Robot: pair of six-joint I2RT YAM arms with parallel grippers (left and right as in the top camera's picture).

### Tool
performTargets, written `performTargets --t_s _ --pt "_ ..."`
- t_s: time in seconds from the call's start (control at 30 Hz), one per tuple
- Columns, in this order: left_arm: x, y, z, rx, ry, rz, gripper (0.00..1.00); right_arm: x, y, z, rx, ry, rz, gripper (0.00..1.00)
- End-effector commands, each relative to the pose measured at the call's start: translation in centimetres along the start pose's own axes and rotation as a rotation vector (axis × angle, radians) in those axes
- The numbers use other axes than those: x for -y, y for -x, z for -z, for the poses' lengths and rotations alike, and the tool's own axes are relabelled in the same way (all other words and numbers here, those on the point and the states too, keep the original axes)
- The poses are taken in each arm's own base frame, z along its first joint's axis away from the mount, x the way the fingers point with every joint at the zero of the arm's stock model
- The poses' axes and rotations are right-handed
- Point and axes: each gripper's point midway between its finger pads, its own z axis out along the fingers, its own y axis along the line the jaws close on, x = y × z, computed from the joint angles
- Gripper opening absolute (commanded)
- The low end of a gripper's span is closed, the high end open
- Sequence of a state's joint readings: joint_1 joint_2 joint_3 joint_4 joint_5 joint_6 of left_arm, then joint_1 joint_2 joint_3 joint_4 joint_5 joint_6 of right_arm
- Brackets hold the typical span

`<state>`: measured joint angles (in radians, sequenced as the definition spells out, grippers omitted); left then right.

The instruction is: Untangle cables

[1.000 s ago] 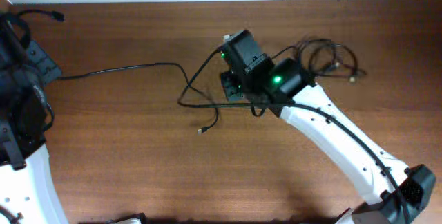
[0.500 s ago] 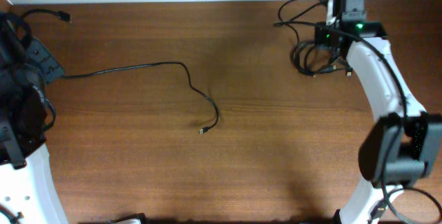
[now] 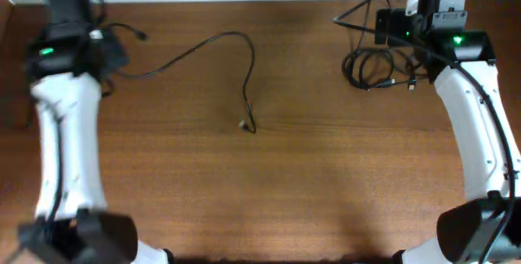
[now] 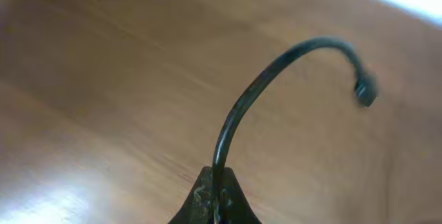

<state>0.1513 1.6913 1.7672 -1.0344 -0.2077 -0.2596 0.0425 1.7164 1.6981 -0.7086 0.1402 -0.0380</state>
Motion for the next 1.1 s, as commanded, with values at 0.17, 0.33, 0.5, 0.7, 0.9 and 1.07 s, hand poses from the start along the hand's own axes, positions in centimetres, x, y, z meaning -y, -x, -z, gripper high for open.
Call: performTargets --t_s 0.17,0.33,0.5,0.7,0.9,1.07 --pt "2.2 -12.7 -15.0 -0.361 0.105 -0.253 0.00 0.1 -0.5 0.7 -0.023 -0.003 0.039 0.99" --pt "3.0 -16.1 -16.2 -0.412 0.038 -0.249 0.99 0.1 -0.6 0.7 -0.026 -0.003 0.040 0.99" --pt "12.7 -15.9 -10.9 -0.379 -0.346 -0.329 0.99 1.7 -1.3 0.8 -0.058 -0.099 0.053 0.99" --pt "30.6 -19.8 7.0 -0.049 -0.810 -0.862 0.99 2.1 -2.7 0.7 -0.115 -0.106 0.050 0.99" --pt "37.1 -23.1 7.4 0.054 -0.994 -0.995 0.99 13.5 -8.1 1.2 -0.244 -0.106 -0.410 0.99" --pt "38.5 -23.4 4.0 0.032 -0.936 -0.947 0.99 9.6 -8.2 0.1 -0.284 -0.001 -0.378 0.99"
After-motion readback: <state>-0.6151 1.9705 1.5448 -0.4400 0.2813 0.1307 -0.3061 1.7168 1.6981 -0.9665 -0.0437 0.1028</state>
